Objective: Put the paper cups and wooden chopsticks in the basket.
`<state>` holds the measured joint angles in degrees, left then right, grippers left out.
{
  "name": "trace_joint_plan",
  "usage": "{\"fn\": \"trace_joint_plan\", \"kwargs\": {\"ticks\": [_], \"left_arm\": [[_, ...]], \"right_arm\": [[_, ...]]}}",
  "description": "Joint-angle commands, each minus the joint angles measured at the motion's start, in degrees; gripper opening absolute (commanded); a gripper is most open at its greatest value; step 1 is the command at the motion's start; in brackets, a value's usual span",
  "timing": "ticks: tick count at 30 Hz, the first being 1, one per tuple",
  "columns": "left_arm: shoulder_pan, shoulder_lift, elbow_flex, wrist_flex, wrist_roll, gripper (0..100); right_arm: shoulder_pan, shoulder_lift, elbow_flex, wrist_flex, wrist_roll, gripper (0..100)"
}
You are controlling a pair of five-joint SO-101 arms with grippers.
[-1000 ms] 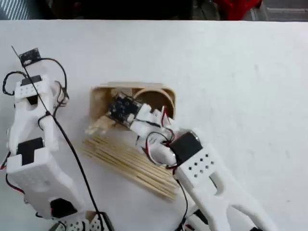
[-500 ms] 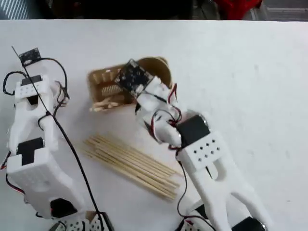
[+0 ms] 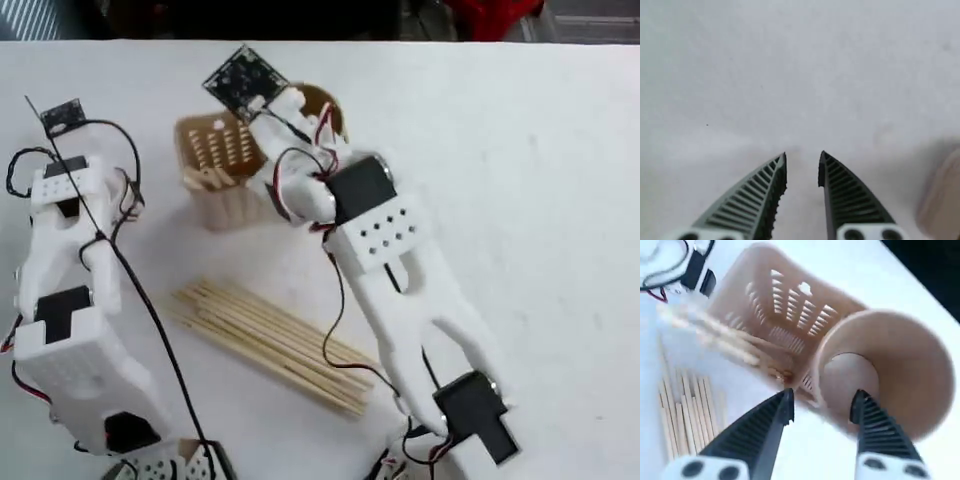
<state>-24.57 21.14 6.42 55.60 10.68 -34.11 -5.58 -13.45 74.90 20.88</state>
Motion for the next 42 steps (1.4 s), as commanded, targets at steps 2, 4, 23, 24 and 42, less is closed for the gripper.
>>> {"fn": "trace_joint_plan", "kwargs": {"ticks": [2,4,23,24,42], "left_arm": [[1.01,-0.31,-0.18,-0.88,-0.7,12],[1.01,-0.31,-0.18,-0.88,-0.7,12],[1.27,-0.31,-0.18,-0.88,-0.7,12],[1.27,-0.31,-0.26,-0.88,-0.7,12],[1.19,-0.4,-0.26,-0.88,-0.7,12]], "right_arm": [[-0.57,-0.57,-9.93,5.41,-0.35,19.7],[-0.22,-0.57,-13.19,7.34,-0.35,19.7],[11.21,18.33,-35.6,8.22,-10.29,19.8],[11.3,19.82,-37.45,8.4,-10.9,19.8],[14.2,34.95,-43.08,15.08,-11.25,19.4]]}}
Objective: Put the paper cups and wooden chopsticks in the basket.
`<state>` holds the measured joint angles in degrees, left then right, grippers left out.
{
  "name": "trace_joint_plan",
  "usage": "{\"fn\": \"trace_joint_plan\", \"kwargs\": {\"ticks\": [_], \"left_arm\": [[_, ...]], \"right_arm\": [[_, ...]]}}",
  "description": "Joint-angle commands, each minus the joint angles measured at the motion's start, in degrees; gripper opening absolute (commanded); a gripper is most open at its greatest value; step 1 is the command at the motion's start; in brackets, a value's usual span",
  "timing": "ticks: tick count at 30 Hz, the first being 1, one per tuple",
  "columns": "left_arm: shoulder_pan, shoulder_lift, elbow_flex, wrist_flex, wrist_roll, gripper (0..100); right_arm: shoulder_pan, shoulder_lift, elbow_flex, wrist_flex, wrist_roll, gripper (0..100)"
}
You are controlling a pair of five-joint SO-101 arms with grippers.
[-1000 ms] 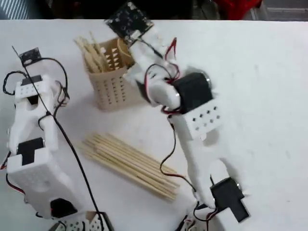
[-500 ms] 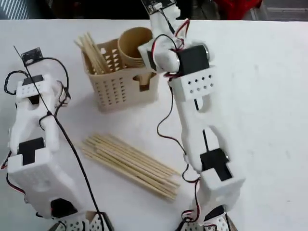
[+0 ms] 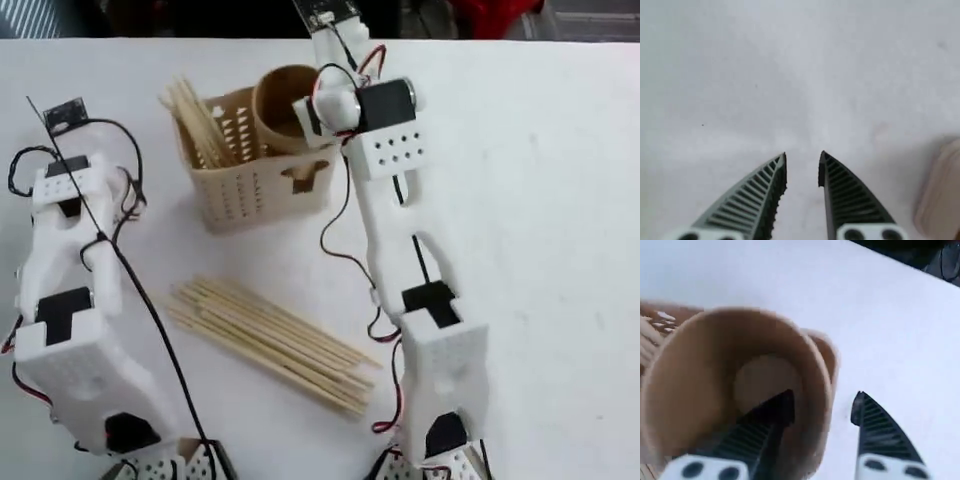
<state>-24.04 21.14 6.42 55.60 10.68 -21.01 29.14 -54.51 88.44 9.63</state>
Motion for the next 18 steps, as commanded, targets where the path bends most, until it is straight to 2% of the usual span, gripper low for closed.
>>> {"fn": "trace_joint_plan", "kwargs": {"ticks": [1,5,8,12,18], "left_arm": [[0.66,-0.4,-0.26,-0.88,-0.7,12],[0.57,-0.4,-0.26,-0.79,-0.7,12],[0.57,-0.4,-0.26,-0.7,-0.7,12],[0.66,-0.4,-0.26,-0.79,-0.7,12],[0.57,-0.4,-0.26,-0.79,-0.7,12]], "right_arm": [[0.84,0.57,-2.02,1.89,0.0,19.4],[0.84,1.1,-1.76,1.98,-0.09,16.3],[1.36,1.1,-1.58,2.68,-0.44,1.5],[1.27,0.57,-2.02,9.8,-4.57,1.2],[0.92,-4.44,1.05,10.33,-9.93,1.5]]}}
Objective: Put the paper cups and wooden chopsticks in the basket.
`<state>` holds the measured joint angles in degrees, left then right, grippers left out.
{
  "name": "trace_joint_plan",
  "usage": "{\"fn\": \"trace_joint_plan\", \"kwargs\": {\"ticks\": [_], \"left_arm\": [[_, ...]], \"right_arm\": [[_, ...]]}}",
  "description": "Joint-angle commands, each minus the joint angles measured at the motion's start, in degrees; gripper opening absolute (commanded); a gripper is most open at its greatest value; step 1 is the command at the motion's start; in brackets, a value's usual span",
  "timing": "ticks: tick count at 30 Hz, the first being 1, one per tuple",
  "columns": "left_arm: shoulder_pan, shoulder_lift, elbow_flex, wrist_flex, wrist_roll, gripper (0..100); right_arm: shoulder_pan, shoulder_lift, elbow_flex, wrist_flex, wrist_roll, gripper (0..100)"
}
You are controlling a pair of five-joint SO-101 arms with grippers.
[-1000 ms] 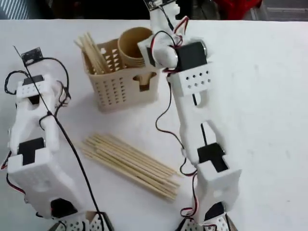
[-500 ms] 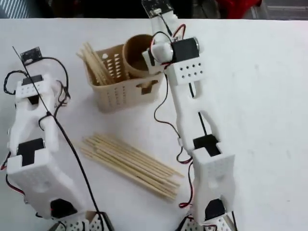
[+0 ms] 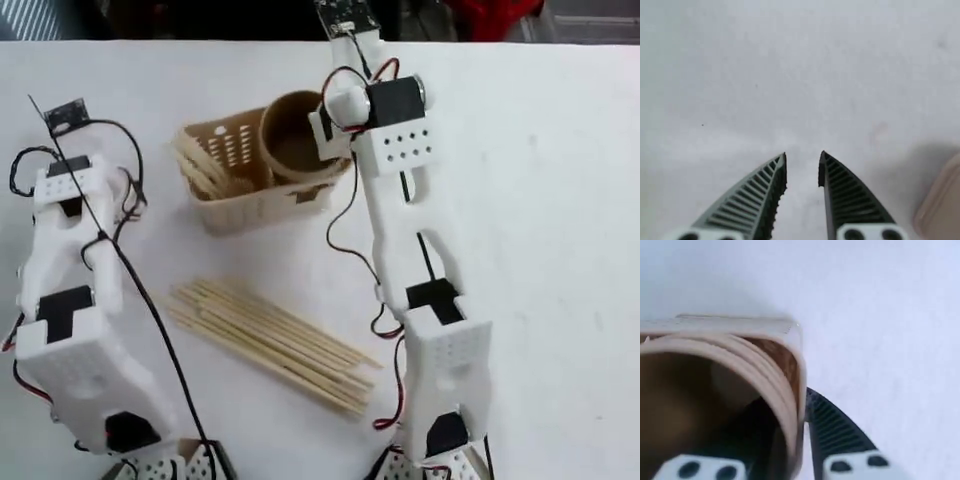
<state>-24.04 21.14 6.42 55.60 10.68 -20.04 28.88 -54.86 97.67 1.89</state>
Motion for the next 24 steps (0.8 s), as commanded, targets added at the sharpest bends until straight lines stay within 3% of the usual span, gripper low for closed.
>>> {"fn": "trace_joint_plan", "kwargs": {"ticks": [1,14,24], "left_arm": [[0.57,-0.4,-0.26,-0.79,-0.7,12],[0.66,-0.4,-0.26,-0.79,-0.7,12],[0.66,-0.4,-0.7,-0.88,-0.7,12]], "right_arm": [[-0.48,-5.93,2.73,1.1,-2.46,1.5],[0.13,-28.53,21.98,1.19,-2.81,1.4],[1.98,-33.89,31.47,1.1,-5.36,4.4]]}}
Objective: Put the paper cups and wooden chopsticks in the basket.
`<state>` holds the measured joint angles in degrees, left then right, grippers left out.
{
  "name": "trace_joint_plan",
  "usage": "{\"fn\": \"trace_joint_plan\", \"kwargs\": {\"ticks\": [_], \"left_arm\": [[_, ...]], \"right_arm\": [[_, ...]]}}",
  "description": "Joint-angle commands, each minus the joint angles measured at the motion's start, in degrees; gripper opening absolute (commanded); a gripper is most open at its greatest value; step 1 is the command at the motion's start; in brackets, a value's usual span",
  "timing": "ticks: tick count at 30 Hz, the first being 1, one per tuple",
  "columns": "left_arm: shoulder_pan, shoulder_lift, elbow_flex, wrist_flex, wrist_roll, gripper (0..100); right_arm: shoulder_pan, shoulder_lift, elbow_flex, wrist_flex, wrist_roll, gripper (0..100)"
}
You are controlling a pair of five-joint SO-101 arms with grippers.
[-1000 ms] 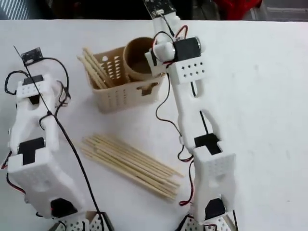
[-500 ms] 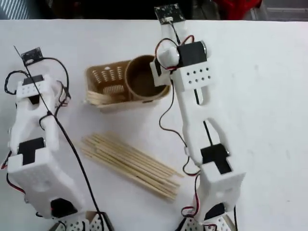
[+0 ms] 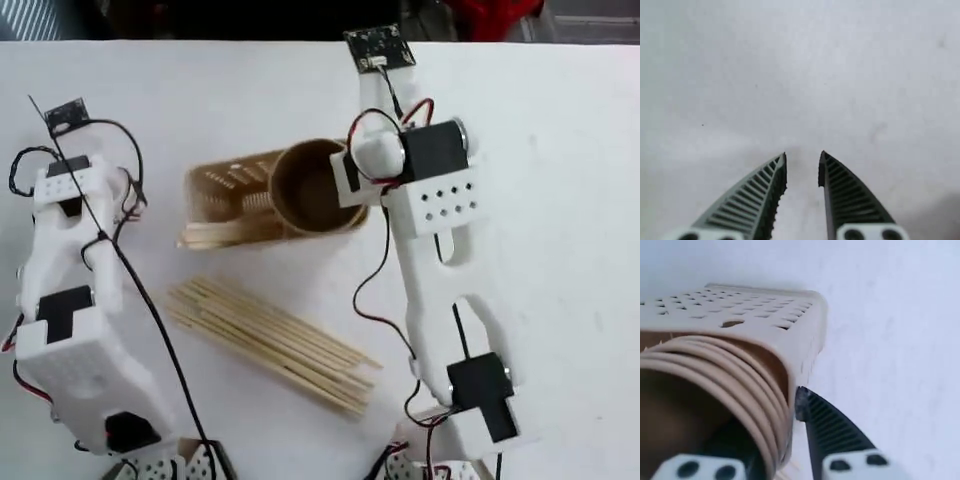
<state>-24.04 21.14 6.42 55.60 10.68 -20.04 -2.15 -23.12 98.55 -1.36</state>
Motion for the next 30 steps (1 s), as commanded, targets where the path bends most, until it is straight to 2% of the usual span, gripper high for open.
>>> {"fn": "trace_joint_plan", "kwargs": {"ticks": [1,9,14,16,23,26,30], "left_arm": [[0.66,-0.4,-0.7,-0.88,-0.7,12],[0.75,-0.4,-0.44,-0.88,-0.7,12],[0.75,-0.4,-0.44,-0.88,-0.7,12],[0.75,-0.4,-0.53,-0.88,-0.7,12],[0.75,-0.4,-0.44,-0.88,-0.7,12],[0.75,-0.4,-0.62,-0.88,-0.7,12],[0.75,-0.4,-0.44,-0.97,-0.7,12]], "right_arm": [[2.68,-1.89,-0.44,0.13,-2.81,4.8],[1.63,5.23,-0.79,-2.86,-3.16,7.0],[1.19,5.23,-2.02,-4.26,-0.62,25.2],[1.1,5.23,-5.27,-4.18,1.76,28.5],[-0.13,0.66,-19.25,-1.89,5.54,26.2],[-4.0,-1.71,-19.52,-0.13,9.32,26.2],[-9.8,-6.02,-12.75,-0.13,13.27,26.1]]}}
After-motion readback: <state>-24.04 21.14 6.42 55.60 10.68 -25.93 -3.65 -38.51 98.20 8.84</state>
